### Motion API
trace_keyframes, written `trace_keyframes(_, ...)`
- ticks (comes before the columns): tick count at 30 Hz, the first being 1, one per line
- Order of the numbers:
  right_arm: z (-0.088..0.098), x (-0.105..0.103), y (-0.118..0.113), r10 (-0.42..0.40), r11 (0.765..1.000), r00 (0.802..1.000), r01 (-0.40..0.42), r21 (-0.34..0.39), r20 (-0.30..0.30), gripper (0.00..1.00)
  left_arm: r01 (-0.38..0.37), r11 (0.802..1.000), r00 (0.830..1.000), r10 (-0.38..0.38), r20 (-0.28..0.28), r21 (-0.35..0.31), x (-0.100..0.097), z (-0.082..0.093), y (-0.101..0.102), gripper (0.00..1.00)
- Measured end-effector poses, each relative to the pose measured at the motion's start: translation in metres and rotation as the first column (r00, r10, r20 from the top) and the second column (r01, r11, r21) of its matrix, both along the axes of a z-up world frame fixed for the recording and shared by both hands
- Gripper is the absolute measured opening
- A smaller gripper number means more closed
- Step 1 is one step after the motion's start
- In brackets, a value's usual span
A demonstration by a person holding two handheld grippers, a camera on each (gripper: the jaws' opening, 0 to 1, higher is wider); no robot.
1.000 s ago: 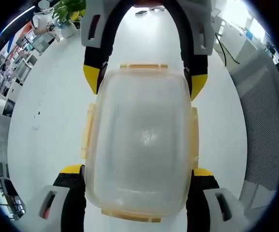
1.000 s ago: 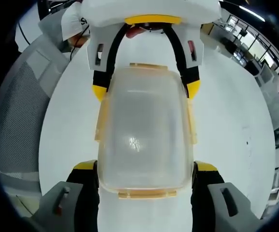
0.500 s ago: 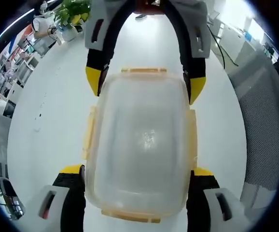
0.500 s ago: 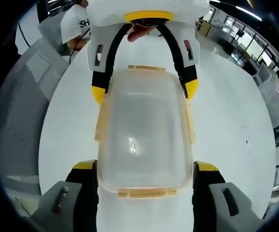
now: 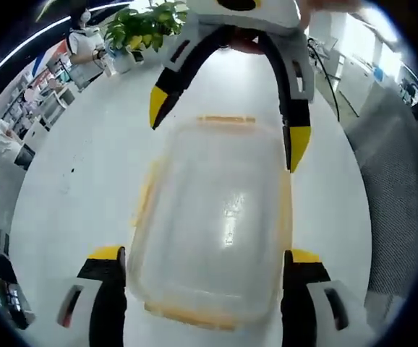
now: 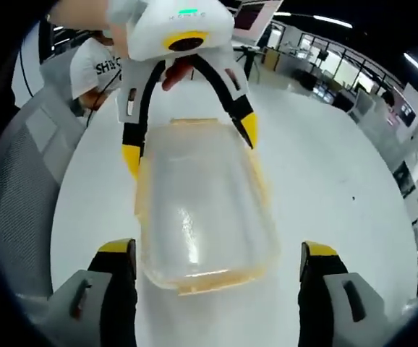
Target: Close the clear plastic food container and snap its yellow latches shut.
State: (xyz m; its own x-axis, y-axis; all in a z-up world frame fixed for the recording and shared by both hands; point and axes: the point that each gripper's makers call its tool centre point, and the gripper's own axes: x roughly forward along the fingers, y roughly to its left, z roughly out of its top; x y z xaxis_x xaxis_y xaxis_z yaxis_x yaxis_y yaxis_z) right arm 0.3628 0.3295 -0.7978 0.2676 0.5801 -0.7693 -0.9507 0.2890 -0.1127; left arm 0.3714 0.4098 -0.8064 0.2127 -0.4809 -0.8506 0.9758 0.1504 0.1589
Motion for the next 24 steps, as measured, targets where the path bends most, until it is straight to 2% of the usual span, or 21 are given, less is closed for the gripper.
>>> trace_keyframes(5,-0.002,-0.002,-0.004,-0.068,0.996,0.998,0.068,0.049,-0.002,0.95,-0.087,0.992,0.996,0.089,0.021,-0.092,0.003,0.002,0.004,0.87)
trace_keyframes(6,-0.003,-0.003,-0.005,-0.080,0.995,0.997,0.081,0.055,-0.007,0.96,-0.124,0.986,0.991,0.129,0.041,-0.110,0.007,0.004,0.006,0.88)
trace_keyframes(8,-0.003,-0.004,-0.005,-0.092,0.994,0.996,0.092,0.065,-0.004,0.96,-0.157,0.975,0.985,0.166,0.044,-0.156,0.007,0.006,0.006,0.90)
trace_keyframes(12,-0.005,-0.005,-0.003,-0.133,0.986,0.991,0.133,0.097,-0.007,0.97,-0.218,0.957,0.971,0.232,0.056,-0.191,0.007,0.006,0.015,0.90)
trace_keyframes(15,-0.006,-0.006,-0.001,-0.175,0.975,0.984,0.176,0.137,-0.016,0.98,-0.256,0.938,0.962,0.270,0.030,-0.235,0.003,0.005,0.017,0.90)
trace_keyframes(19,-0.007,-0.012,0.001,-0.205,0.966,0.978,0.207,0.154,-0.024,0.97,-0.274,0.929,0.958,0.287,0.019,-0.250,-0.003,0.001,0.021,0.89)
trace_keyframes(22,-0.006,-0.017,0.001,-0.232,0.959,0.972,0.233,0.164,-0.020,0.96,-0.309,0.919,0.946,0.323,0.018,-0.246,-0.005,-0.003,0.027,0.89)
trace_keyframes(24,-0.003,-0.019,0.004,-0.246,0.950,0.969,0.247,0.190,-0.028,0.96,-0.343,0.898,0.935,0.356,-0.005,-0.274,-0.006,-0.003,0.028,0.89)
